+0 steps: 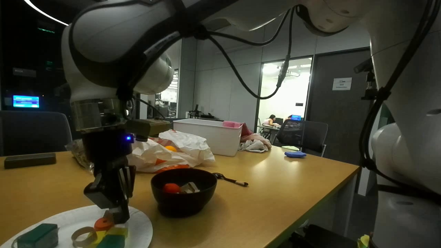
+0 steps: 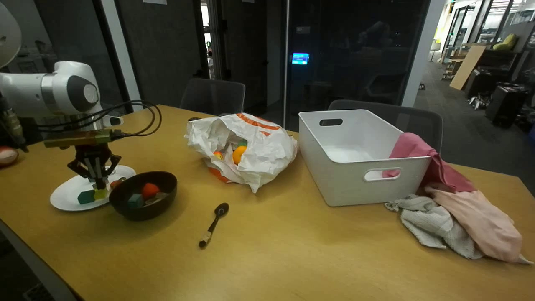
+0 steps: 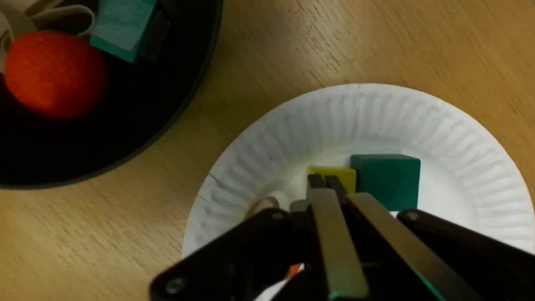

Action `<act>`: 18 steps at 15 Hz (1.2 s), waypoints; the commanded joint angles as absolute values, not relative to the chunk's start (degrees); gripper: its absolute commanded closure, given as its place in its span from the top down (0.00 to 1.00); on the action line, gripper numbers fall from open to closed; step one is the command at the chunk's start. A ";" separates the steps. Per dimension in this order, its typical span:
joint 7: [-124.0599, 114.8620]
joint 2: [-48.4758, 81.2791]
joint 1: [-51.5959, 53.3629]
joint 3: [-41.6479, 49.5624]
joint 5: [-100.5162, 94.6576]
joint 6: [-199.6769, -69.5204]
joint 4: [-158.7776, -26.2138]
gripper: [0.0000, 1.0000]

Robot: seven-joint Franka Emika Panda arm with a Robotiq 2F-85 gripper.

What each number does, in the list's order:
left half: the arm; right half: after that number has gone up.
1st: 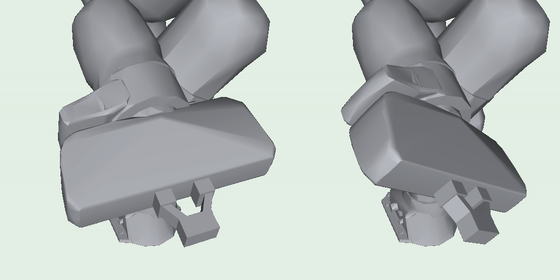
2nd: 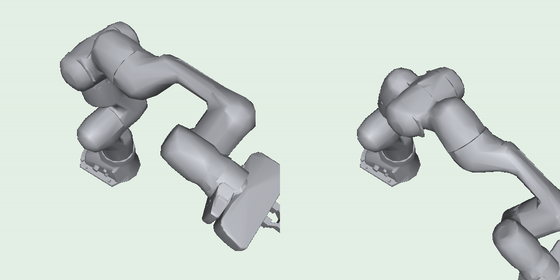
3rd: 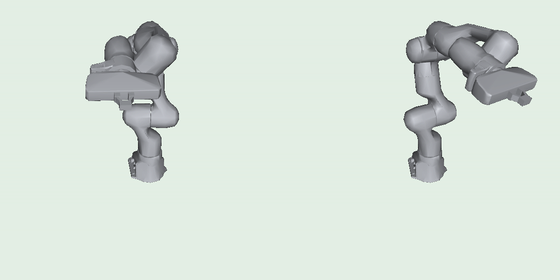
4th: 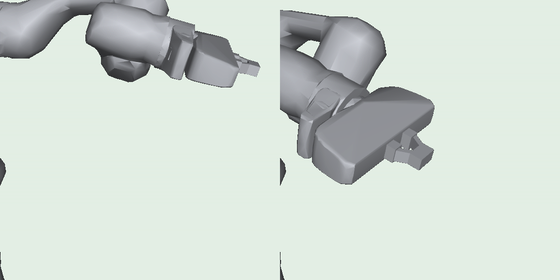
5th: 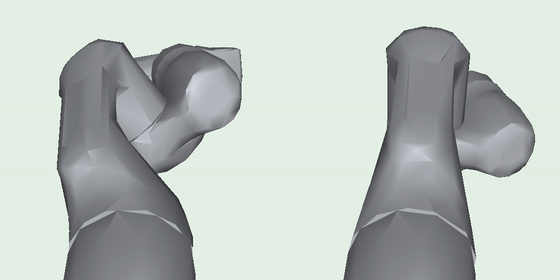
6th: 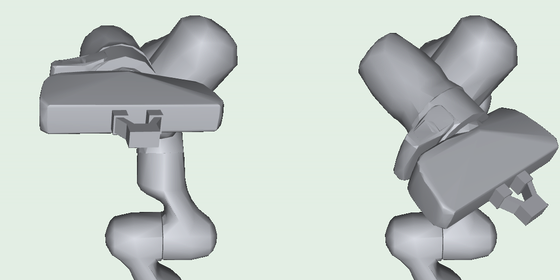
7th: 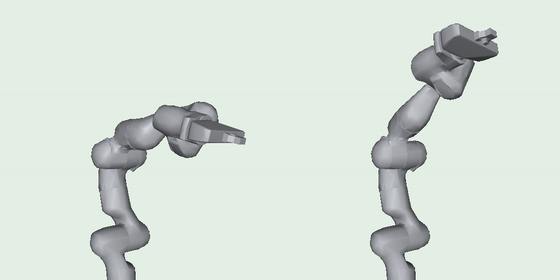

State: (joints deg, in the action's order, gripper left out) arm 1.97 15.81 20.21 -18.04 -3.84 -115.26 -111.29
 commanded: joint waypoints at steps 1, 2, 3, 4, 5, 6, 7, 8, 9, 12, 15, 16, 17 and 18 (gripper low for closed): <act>1.35 14.33 20.22 -18.31 -1.99 -114.37 -110.97 0.39; 0.44 14.16 20.24 -18.34 -1.09 -114.44 -111.08 0.45; -0.34 14.02 20.23 -18.44 0.06 -114.32 -111.19 0.54; -0.73 13.88 20.28 -18.55 0.79 -114.60 -111.48 0.61; -1.10 13.68 20.48 -18.55 0.78 -115.25 -112.06 0.68; -1.33 13.70 20.60 -18.60 0.87 -115.33 -112.39 0.77; -1.67 13.78 20.64 -18.74 1.36 -115.01 -112.82 0.83; -1.79 13.84 20.72 -18.86 1.62 -115.24 -113.33 0.92; -1.26 13.88 20.66 -19.11 2.33 -115.46 -114.04 0.99; -0.32 13.90 20.58 -19.64 3.90 -116.79 -116.37 1.00; 0.59 14.12 20.58 -20.14 5.05 -119.23 -118.40 1.00; 0.24 14.08 20.73 -20.23 5.18 -120.72 -119.05 1.00; -0.15 14.00 21.02 -20.27 4.66 -122.53 -119.61 1.00; -0.16 13.90 21.37 -20.32 3.61 -124.28 -120.00 1.00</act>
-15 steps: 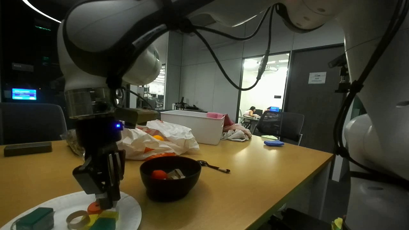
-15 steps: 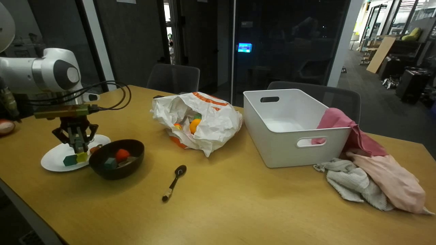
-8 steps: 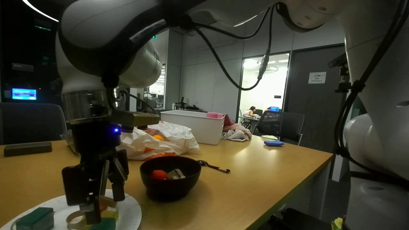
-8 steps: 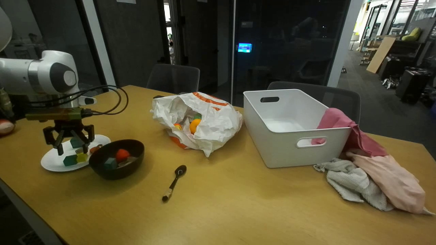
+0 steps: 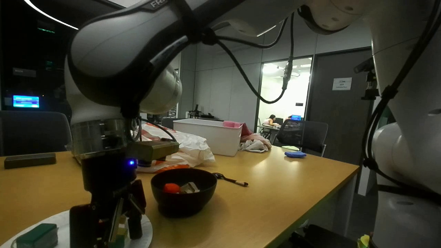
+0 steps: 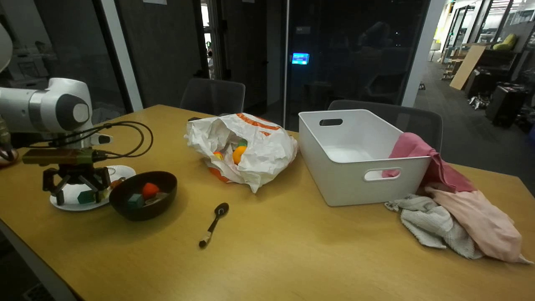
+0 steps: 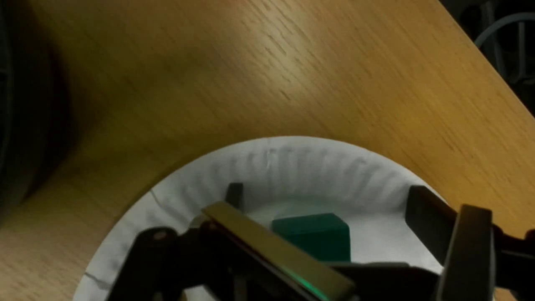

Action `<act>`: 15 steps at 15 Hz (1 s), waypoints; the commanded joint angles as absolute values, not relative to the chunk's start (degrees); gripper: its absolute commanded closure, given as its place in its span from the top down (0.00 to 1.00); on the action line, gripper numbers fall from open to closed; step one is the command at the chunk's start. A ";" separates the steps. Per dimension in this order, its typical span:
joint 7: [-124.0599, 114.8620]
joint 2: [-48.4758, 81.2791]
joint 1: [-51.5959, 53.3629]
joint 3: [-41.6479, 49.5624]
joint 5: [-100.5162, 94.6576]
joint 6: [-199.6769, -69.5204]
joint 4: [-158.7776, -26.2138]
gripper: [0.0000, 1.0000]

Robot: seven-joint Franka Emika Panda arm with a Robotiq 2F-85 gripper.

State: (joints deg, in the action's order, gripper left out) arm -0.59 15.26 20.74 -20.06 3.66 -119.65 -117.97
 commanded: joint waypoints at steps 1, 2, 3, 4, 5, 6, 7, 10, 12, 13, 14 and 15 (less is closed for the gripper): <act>-0.31 13.79 21.71 -20.29 2.55 -126.08 -120.30 1.00; -0.42 13.69 22.05 -20.22 1.33 -127.14 -120.30 1.00; -0.54 13.62 22.41 -20.08 -0.22 -128.22 -120.43 1.00; -0.84 13.47 22.75 -19.94 -1.76 -129.27 -120.63 1.00; -1.01 13.40 23.00 -19.90 -3.10 -129.86 -120.76 1.00; -1.05 13.41 23.17 -19.91 -4.17 -130.49 -120.89 1.00; -1.17 13.31 23.34 -19.94 -5.08 -130.99 -121.04 1.00; -1.10 12.92 23.86 -20.19 -7.21 -131.85 -121.22 1.00; -1.10 12.90 24.29 -20.36 -8.23 -131.94 -120.82 1.00; -0.99 12.74 24.50 -20.53 -8.34 -131.98 -120.59 1.00; -0.82 12.63 24.68 -20.74 -8.34 -131.93 -120.29 1.00; -0.96 12.57 24.94 -20.81 -8.81 -132.01 -119.98 1.00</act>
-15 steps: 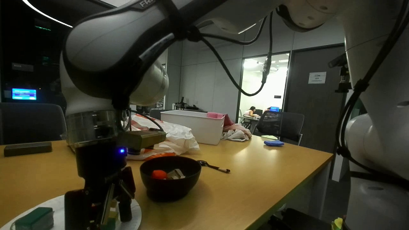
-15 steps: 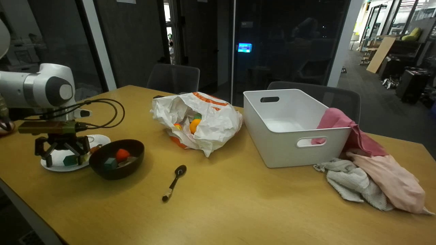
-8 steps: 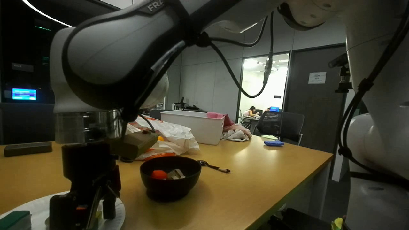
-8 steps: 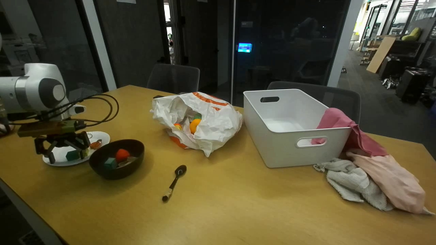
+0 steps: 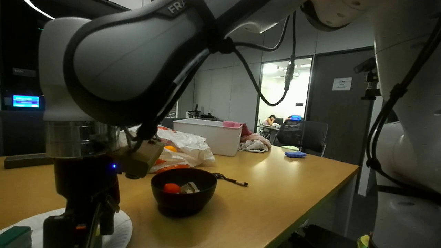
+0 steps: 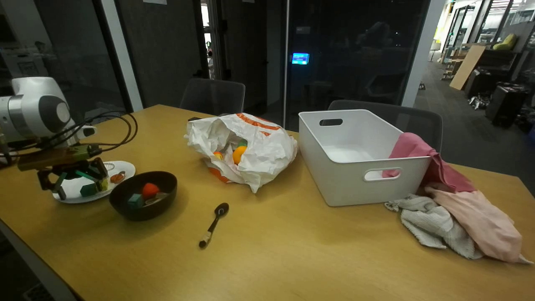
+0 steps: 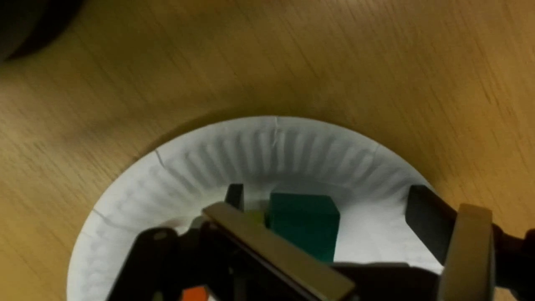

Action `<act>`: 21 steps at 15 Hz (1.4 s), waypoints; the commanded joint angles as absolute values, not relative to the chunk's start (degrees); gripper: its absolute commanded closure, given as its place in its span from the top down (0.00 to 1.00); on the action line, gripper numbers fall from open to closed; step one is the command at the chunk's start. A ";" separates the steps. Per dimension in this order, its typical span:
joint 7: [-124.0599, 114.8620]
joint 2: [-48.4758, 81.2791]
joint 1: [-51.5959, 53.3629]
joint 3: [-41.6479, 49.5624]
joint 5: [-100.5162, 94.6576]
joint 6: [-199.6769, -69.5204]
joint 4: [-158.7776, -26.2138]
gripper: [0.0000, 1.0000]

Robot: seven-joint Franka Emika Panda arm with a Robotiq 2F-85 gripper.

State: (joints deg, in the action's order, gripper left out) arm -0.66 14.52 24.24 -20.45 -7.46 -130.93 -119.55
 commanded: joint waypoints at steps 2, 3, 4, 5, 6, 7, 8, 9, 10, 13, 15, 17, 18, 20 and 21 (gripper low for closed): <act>-0.81 12.76 25.31 -20.90 -9.37 -131.57 -118.96 1.00; -0.69 12.90 25.39 -20.90 -9.55 -131.36 -118.40 1.00; -0.69 13.13 25.51 -20.67 -10.43 -131.38 -117.92 1.00; -0.67 13.36 25.56 -20.43 -11.40 -131.47 -117.59 1.00; -0.30 13.75 25.37 -20.20 -12.24 -131.51 -117.33 1.00; -0.20 14.00 25.26 -19.96 -13.23 -131.71 -117.22 1.00; -0.16 14.33 25.14 -19.61 -14.22 -131.83 -117.18 1.00; -0.08 14.65 24.96 -19.31 -15.00 -131.84 -117.15 1.00; -0.20 14.90 24.78 -19.03 -15.40 -131.90 -117.21 1.00; -0.12 15.89 24.01 -18.60 -13.95 -131.69 -117.50 1.00; -0.02 16.62 23.74 -18.52 -13.43 -131.73 -117.75 1.00; -0.11 17.26 23.69 -18.45 -13.56 -132.04 -117.88 1.00; -0.14 17.37 23.70 -18.46 -13.57 -132.04 -117.69 1.00; -0.16 17.11 23.76 -18.35 -14.10 -132.29 -117.86 0.75; -0.23 17.09 23.77 -18.29 -14.20 -132.16 -117.84 0.74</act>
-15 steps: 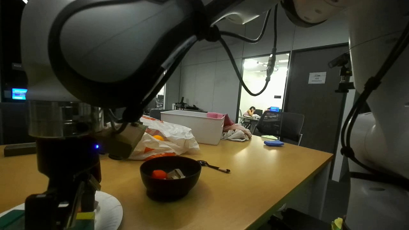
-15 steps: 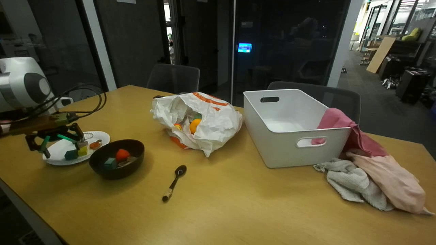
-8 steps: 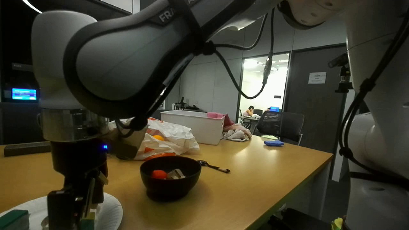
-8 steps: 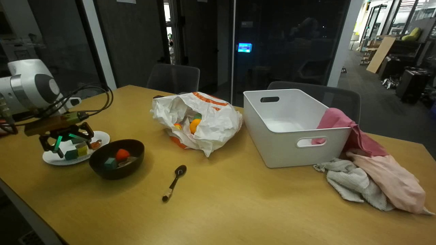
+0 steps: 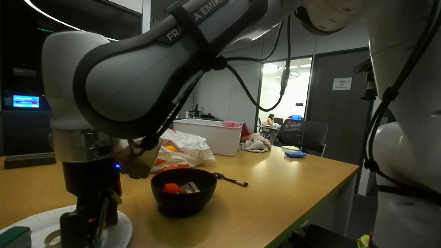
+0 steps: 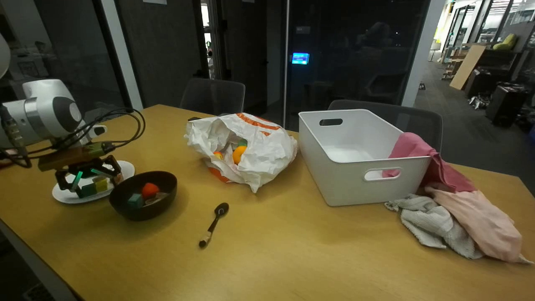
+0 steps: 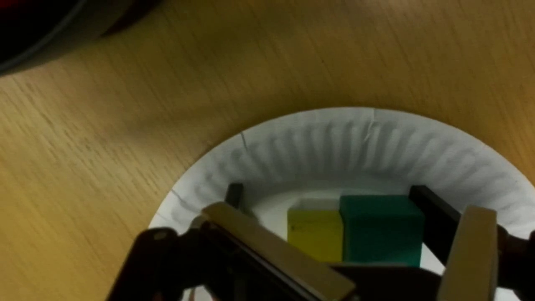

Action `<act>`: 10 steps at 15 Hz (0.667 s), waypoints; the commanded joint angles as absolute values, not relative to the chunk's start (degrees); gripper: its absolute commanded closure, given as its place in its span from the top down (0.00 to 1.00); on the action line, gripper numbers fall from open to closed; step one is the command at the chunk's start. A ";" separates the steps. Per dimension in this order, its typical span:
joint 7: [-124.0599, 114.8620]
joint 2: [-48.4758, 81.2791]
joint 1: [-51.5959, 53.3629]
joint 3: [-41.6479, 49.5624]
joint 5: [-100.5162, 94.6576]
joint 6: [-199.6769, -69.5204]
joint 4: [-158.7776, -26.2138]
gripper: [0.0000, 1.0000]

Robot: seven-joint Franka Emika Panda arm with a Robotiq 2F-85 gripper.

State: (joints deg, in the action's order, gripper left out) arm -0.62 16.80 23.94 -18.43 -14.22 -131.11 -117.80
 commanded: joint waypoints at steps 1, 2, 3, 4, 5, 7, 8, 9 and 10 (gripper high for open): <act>-0.29 16.98 23.77 -18.25 -14.23 -132.07 -117.78 0.66; -0.42 16.82 23.80 -18.18 -14.42 -131.96 -117.71 0.59; -0.46 16.67 23.81 -18.12 -14.57 -131.80 -117.62 0.52; -0.60 16.32 23.82 -18.06 -14.73 -131.65 -117.47 0.45; -0.78 16.09 23.86 -17.97 -14.97 -131.59 -117.46 0.44; -1.07 15.47 24.04 -17.89 -15.26 -131.13 -117.15 0.43; -1.24 15.15 24.14 -17.88 -15.44 -130.98 -116.95 0.43; -1.51 14.69 24.25 -17.84 -15.73 -130.80 -116.72 0.43; -1.88 13.98 24.31 -17.72 -16.16 -130.62 -116.55 0.43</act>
